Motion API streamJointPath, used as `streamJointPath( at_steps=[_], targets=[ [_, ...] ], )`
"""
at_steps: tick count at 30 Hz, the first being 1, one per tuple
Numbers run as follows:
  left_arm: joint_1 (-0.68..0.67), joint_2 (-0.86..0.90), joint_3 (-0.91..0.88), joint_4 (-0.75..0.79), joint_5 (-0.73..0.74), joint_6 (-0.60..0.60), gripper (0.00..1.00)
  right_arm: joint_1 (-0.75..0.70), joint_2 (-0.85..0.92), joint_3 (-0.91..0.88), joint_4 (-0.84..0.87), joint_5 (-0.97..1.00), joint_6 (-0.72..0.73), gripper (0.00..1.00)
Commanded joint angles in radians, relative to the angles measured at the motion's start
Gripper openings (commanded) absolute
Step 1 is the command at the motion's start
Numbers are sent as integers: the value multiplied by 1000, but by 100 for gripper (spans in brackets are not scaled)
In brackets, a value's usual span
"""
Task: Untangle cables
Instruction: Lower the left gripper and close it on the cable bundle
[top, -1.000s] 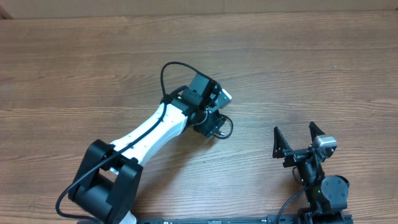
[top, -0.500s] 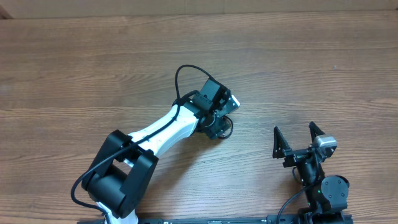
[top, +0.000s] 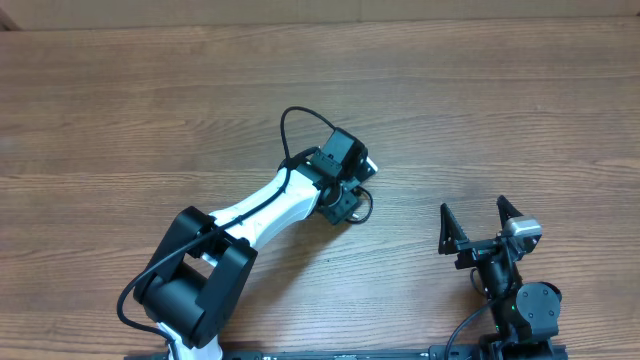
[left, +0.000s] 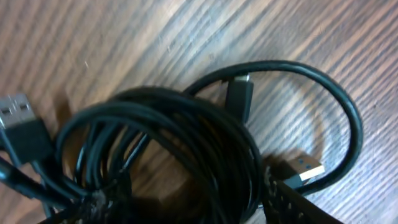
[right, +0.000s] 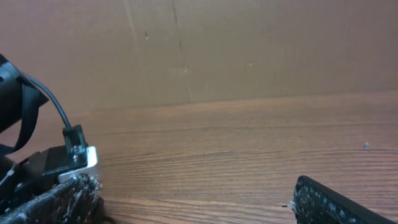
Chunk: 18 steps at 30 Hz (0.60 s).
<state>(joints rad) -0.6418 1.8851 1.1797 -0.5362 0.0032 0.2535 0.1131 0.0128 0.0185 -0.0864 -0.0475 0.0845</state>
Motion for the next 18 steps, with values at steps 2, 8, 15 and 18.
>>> streamJointPath(
  at_steps=[2, 8, 15, 18],
  targets=[
    [-7, 19, 18, -29, -7, -21, 66, 6, -10, -11, 5, 5, -4, 100],
    [-9, 19, 18, -24, -2, -22, 63, 6, -10, -11, 5, 5, -4, 100],
    [-23, 19, 18, -82, 30, -21, 64, 6, -10, -11, 5, 5, -4, 100],
    [-30, 19, 18, -101, 69, -10, 66, 6, -10, -11, 5, 5, -4, 100]
  ],
)
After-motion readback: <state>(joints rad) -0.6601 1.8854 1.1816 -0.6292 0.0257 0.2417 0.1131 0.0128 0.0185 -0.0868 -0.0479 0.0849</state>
